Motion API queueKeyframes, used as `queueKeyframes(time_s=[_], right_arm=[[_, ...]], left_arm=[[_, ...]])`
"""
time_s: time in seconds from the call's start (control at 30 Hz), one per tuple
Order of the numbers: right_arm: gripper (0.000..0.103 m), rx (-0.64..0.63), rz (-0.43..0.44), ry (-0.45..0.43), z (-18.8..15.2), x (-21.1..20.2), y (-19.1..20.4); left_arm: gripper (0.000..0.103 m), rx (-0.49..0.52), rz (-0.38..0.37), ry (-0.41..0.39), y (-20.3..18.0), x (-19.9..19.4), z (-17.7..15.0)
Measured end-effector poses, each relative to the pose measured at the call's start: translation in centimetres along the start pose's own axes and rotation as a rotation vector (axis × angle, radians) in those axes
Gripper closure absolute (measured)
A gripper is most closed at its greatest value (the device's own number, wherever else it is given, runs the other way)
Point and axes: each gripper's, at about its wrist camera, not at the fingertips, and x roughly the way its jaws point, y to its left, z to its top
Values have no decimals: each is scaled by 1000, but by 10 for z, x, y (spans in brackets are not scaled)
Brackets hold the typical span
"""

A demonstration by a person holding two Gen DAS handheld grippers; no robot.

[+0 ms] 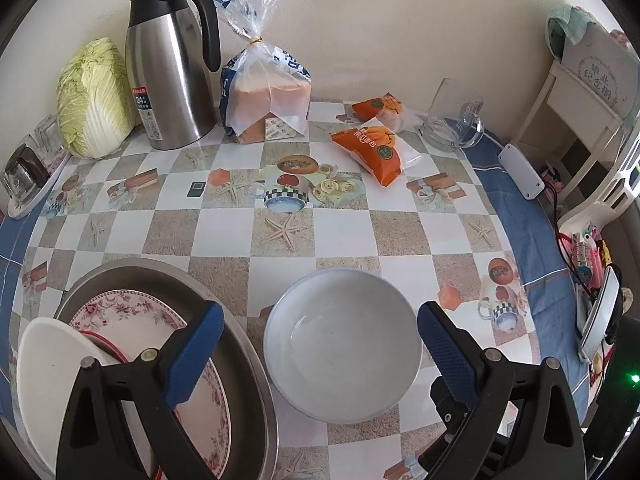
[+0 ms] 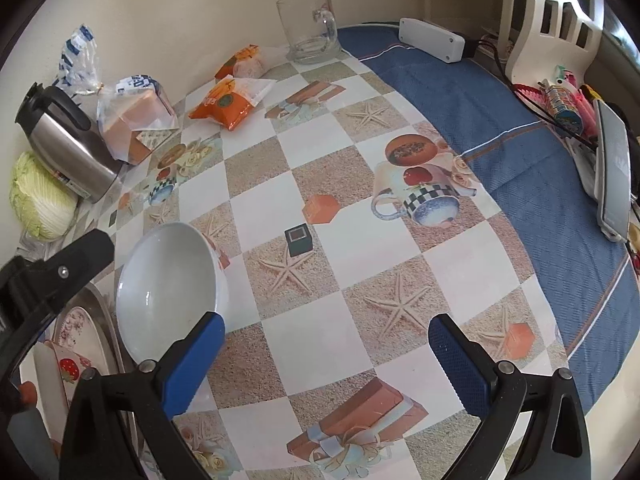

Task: Organize plates and bowls
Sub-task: 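Move both grippers to the rim of the white round bowl, then close both grippers on the white round bowl rim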

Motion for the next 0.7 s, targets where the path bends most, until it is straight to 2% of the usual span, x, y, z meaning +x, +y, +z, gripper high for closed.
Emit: queueKeyframes(time_s=[0.4,0.6,0.7], right_arm=[[0,-35,-3,2,2,19,17],[0,-35,0,36,-2,33,22],[0,-40,-24,26,-2,32,22]], left_arm=[[5,48,12,21,-2,14,0],[5,49,6,21,-1,13,0],[5,50,5,22,-1,13,0]])
